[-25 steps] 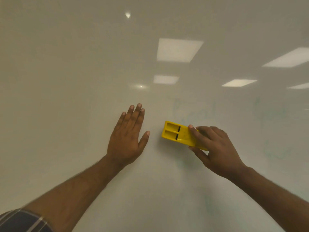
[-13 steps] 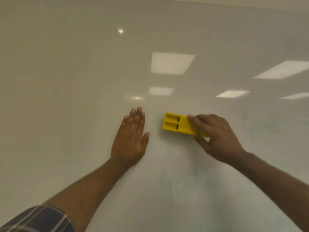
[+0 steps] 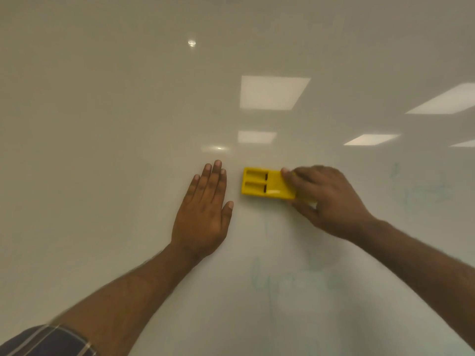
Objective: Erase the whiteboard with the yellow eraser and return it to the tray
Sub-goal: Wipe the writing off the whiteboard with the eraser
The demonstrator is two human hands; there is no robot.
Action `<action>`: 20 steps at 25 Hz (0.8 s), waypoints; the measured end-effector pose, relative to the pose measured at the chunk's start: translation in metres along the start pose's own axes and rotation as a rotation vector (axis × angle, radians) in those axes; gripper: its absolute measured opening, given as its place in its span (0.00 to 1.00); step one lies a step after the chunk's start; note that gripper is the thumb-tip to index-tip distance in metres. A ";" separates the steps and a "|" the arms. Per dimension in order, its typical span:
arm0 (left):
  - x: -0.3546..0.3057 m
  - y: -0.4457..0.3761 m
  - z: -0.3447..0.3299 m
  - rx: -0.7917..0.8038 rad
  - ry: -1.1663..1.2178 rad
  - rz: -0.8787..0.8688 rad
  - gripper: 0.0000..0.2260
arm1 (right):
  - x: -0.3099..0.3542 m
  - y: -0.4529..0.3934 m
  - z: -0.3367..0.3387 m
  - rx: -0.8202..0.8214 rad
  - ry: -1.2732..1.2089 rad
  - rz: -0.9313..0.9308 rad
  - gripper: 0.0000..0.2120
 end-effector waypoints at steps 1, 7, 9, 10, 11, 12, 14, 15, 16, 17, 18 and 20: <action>0.000 0.000 -0.001 0.009 -0.001 0.005 0.29 | -0.011 -0.010 0.003 -0.023 0.012 -0.061 0.27; 0.002 0.002 0.000 0.011 0.001 0.010 0.29 | 0.002 -0.030 -0.003 -0.061 -0.052 -0.177 0.28; 0.002 0.002 0.001 0.011 0.007 0.006 0.29 | 0.013 0.003 -0.004 -0.020 -0.057 -0.051 0.26; 0.002 0.001 0.001 0.014 0.007 0.008 0.29 | 0.012 0.021 -0.003 0.013 -0.051 -0.004 0.26; 0.001 0.001 0.001 0.017 0.006 0.013 0.29 | 0.005 0.035 0.001 0.037 -0.027 0.027 0.25; 0.000 0.001 0.001 0.020 0.008 0.020 0.29 | -0.007 0.043 0.007 0.039 0.012 0.036 0.25; -0.002 0.000 0.002 0.018 0.013 0.033 0.29 | -0.036 0.043 0.020 -0.005 0.108 -0.046 0.25; -0.001 0.000 0.002 0.018 0.012 0.042 0.29 | -0.049 0.034 0.026 -0.031 0.144 -0.116 0.26; -0.002 0.001 0.002 0.021 0.012 0.050 0.29 | -0.060 0.023 0.030 -0.046 0.157 -0.196 0.27; -0.002 0.001 0.003 0.023 0.017 0.053 0.29 | -0.068 0.012 0.031 -0.046 0.146 -0.272 0.28; -0.002 0.001 0.003 0.023 0.022 0.053 0.29 | -0.070 0.002 0.031 -0.040 0.117 -0.334 0.29; -0.002 0.001 0.002 0.021 0.024 0.052 0.29 | -0.061 -0.001 0.027 -0.036 0.054 -0.353 0.30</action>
Point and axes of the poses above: each hand's wrist, its own y-axis away from the middle knuckle, its own z-axis out of the back of the hand, x = y × z, the point moved 4 cm from there along -y, towards the middle knuckle, and after that the axes turned 4 degrees about -z, right-handed, at the moved point
